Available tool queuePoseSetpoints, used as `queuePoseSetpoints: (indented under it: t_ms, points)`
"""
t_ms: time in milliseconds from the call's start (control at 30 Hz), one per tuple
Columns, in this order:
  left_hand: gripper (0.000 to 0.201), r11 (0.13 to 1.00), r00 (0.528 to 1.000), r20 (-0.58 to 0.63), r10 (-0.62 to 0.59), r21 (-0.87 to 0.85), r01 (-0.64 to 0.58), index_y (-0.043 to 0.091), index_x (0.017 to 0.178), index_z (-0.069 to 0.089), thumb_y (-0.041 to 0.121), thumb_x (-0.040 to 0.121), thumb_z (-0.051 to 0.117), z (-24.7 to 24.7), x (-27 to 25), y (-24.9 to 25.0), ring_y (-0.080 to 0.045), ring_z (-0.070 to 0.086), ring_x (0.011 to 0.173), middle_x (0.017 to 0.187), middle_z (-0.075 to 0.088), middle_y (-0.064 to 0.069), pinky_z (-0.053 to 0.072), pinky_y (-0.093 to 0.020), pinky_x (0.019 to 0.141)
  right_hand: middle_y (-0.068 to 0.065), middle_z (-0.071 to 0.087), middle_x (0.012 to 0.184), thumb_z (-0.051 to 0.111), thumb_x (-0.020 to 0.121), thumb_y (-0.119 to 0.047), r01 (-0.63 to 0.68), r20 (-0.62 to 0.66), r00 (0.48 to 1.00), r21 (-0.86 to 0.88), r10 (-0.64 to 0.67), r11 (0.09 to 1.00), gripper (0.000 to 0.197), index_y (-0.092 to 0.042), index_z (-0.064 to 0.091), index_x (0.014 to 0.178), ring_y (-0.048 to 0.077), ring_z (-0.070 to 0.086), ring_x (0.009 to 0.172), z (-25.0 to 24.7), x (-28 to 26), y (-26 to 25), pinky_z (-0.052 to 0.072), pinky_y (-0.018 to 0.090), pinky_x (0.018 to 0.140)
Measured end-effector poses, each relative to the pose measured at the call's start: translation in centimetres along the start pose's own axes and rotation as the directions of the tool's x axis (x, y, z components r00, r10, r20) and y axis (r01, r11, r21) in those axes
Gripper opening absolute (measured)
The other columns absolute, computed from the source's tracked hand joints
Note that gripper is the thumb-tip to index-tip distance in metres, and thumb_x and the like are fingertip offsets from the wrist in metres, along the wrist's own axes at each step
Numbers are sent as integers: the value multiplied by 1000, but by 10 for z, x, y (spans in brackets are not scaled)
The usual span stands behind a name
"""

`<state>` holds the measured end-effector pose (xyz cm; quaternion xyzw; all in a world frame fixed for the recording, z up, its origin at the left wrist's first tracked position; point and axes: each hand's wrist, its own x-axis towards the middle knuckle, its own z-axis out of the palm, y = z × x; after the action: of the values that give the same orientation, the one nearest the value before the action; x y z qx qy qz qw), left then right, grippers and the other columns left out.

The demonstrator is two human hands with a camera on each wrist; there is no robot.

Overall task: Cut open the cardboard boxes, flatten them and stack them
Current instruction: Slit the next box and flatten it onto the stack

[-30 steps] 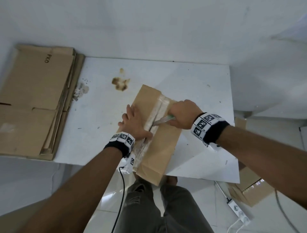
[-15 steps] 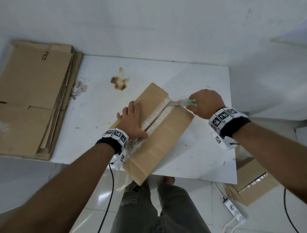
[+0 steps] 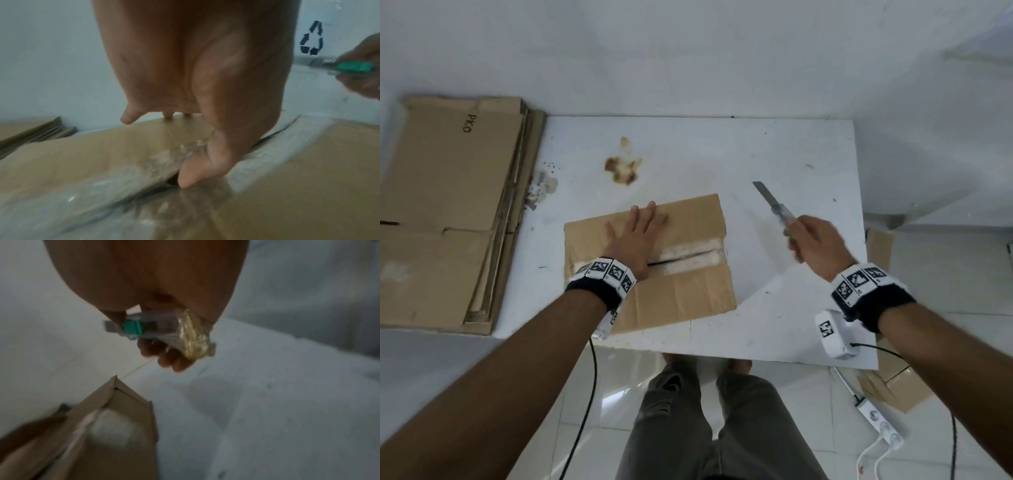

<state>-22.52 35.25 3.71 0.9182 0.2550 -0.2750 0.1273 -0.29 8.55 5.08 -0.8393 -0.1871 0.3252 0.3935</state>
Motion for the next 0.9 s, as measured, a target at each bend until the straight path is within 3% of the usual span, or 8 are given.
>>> queuePoseSetpoints:
  t_ms: [100,167,200,300,400,600,733,900]
  points:
    - [110,995,999,-12,-42,-96,41,24,159,2,34,83,80,-1,6,14,-35,-15,156,169,-21,-1,5,-80,114,11,73,105,41,106,-49,-278,269,938,203,219,939,44,-11,62,107,23,71,79,40,-12,-5,63,44,73]
    - [113,987,997,-27,-75,-141,71,19,157,10,56,77,80,1,10,31,-38,-12,156,170,-14,-8,5,-80,111,6,73,100,38,105,-53,-297,325,918,178,229,938,50,-11,64,112,20,73,80,66,-24,-9,62,31,63]
    - [110,985,994,-64,-94,-152,83,17,157,13,55,77,79,3,10,38,-38,-10,156,170,-11,-11,7,-81,112,7,74,97,38,106,-51,-312,325,918,231,230,921,50,-8,64,112,21,74,79,77,-29,-8,62,30,65]
    - [100,976,976,-197,-96,-213,53,18,158,18,33,80,78,16,15,50,-38,-7,157,170,-5,-9,13,-82,111,11,77,101,41,108,-38,-383,367,904,462,220,800,35,-6,54,117,31,76,88,92,-37,7,59,49,88]
    - [83,968,952,-301,-53,-251,-26,21,160,25,26,87,65,36,13,44,-36,-8,157,172,-1,-7,1,-79,115,12,76,105,42,109,-33,-388,392,900,518,192,762,30,-6,53,118,35,75,92,89,-32,20,57,48,85]
    - [73,975,878,-478,23,-182,-125,24,163,21,53,98,37,71,7,33,-32,1,159,172,7,-4,-3,-67,122,7,60,87,48,107,-29,-314,394,907,408,145,857,29,-10,69,98,19,52,52,75,-19,23,44,29,49]
    - [74,983,868,-496,-4,-162,-88,22,164,19,55,99,32,77,11,39,-34,2,158,172,6,-6,-4,-67,122,-2,63,73,47,106,-40,-182,402,912,214,83,960,39,-8,69,97,19,47,46,64,-14,25,40,29,48]
    - [74,979,855,-518,-17,-183,-92,22,164,22,54,98,33,79,11,38,-32,2,158,172,8,-6,-4,-66,122,-14,54,44,45,105,-44,49,398,917,-126,5,991,47,-15,60,71,14,46,39,50,-4,7,45,26,46]
